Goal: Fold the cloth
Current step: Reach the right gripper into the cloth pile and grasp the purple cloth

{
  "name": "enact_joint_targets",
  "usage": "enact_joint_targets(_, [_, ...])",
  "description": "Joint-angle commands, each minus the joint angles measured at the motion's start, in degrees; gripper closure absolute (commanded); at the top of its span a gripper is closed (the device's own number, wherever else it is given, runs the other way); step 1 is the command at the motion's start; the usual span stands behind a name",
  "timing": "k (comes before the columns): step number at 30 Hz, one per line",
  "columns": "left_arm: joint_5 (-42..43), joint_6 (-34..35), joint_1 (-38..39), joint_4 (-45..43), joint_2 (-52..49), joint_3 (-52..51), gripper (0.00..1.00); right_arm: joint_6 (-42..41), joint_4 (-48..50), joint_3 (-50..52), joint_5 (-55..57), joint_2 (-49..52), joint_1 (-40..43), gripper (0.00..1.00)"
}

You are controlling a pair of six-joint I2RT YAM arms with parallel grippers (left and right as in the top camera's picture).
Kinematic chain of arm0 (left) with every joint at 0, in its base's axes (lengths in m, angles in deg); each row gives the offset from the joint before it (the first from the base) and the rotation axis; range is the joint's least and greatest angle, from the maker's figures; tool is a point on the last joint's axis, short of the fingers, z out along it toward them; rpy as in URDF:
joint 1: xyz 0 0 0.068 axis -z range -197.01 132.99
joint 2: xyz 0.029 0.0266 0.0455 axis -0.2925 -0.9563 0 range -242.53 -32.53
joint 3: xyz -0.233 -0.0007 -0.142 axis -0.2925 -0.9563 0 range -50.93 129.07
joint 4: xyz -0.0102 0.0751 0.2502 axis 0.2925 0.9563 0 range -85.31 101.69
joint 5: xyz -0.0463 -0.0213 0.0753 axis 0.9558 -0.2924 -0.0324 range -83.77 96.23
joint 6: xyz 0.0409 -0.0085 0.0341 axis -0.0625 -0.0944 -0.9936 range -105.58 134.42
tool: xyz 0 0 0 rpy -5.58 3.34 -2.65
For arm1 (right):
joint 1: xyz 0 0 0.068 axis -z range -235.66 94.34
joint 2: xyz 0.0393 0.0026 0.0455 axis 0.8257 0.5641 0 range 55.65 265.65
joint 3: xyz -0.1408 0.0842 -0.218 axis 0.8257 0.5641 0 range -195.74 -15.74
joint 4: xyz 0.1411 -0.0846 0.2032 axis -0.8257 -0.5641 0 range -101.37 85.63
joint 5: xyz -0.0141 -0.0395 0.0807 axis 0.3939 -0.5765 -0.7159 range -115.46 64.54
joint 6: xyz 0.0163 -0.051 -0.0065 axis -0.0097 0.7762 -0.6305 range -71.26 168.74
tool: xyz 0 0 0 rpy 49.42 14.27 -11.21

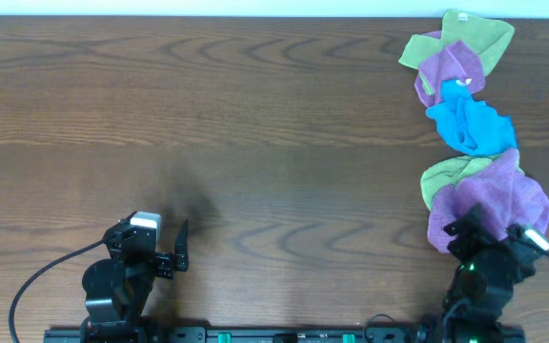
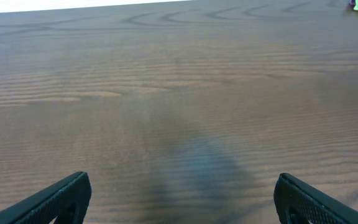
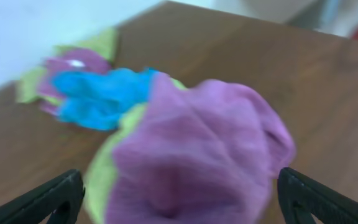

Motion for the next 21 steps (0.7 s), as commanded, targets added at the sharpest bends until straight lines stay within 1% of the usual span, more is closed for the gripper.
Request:
enact_joint_targets(1, [-0.4,0.7,-0.3,-0.2,0.6,-1.2,0.05,0.7,0.6,-2.4,2.3,5.9,4.1,0.01])
enact_joint_targets(6, [-0.4,0.7,-0.3,-0.2,0.6,-1.2,0.05,0.7,0.5,-6.5,-0.4,18.0,9.8,0.01])
enact_joint_targets(11, [-0.4,0.7,-0.3,-0.2,0.6,-1.2,0.05,0.7,1.5,-6.6,-6.6,27.1,12.1,0.01])
enact_joint_targets(16, [-0.4,0.7,-0.3,-0.2,0.6,-1.2,0.05,0.7,2.3,-6.5,-12.4,32.4,12.2,0.01])
enact_joint_targets(21, [-0.4,0.7,-0.3,-0.2,0.6,-1.2,0.04,0.3,6.2,-6.5,-13.0,34.9,12.2,0.01])
